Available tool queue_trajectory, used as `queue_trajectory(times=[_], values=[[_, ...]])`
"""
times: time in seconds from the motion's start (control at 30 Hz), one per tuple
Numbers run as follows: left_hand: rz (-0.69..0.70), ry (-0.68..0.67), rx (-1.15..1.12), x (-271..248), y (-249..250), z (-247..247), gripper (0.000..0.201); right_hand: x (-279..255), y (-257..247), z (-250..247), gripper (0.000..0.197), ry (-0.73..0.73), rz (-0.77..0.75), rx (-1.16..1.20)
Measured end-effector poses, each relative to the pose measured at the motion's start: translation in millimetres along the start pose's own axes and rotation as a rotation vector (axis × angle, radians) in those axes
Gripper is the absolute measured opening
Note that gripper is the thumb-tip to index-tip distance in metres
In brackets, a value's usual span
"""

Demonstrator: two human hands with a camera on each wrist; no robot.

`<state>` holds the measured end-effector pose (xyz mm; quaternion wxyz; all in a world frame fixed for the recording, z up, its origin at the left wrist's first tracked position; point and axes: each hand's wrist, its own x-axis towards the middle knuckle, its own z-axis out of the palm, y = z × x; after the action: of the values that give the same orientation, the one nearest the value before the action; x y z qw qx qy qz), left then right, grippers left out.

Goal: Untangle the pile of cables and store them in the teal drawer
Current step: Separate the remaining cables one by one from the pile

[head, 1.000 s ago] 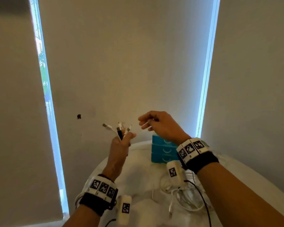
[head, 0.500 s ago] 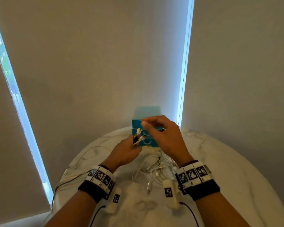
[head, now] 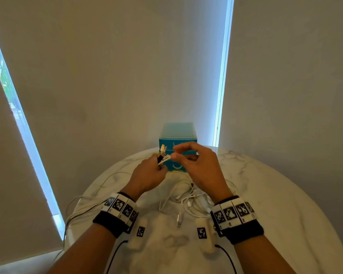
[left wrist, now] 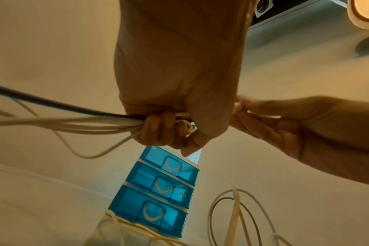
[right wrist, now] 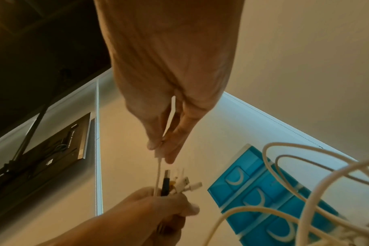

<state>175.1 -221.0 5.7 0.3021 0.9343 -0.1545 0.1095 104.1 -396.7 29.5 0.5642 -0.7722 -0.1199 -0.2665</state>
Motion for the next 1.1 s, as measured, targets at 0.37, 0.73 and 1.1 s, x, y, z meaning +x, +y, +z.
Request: queue_trajectory(times=[0.37,0.73,1.1], values=[[0.066,-0.039,-0.060,7,-1,10,0.020,24,17,5,0.031,0.005,0.047,-0.060],[0.107,0.008,-0.079,15,6,14,0.023,16,-5,28,0.062,-0.284,0.183,0.010],[-0.059,0.036,-0.674,21,-6,22,0.013,9,28,-25,0.023,-0.236,0.275,-0.054]])
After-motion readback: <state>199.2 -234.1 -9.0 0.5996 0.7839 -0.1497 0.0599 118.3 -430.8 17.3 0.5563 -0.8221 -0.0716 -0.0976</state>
